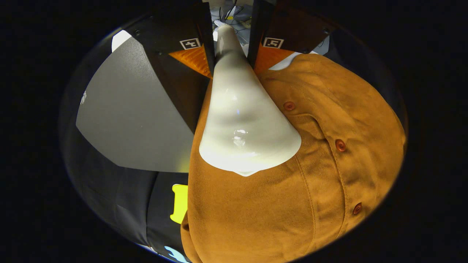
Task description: Iron the clothes twice with a garment steamer, once on the left side and once on the right side.
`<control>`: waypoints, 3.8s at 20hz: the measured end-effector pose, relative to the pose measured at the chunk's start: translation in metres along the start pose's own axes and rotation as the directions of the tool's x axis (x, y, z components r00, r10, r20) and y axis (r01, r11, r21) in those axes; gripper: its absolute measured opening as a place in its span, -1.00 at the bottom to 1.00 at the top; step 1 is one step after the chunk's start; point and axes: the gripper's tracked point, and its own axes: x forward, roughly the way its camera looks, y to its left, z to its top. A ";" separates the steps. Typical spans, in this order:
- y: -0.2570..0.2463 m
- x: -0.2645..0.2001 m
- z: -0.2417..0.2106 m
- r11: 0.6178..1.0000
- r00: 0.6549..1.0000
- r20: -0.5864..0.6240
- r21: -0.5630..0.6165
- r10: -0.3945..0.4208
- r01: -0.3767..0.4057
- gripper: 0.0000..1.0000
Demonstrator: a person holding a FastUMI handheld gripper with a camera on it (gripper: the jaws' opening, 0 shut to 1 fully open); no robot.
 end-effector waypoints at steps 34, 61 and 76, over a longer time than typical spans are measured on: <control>0.173 -0.165 0.122 0.951 0.836 0.458 -0.205 0.301 -0.231 -0.07; 0.188 -0.054 0.035 0.956 0.953 0.152 -0.171 0.263 -0.237 -0.06; 0.181 -0.012 -0.045 0.961 0.971 -0.061 -0.141 0.230 -0.236 -0.06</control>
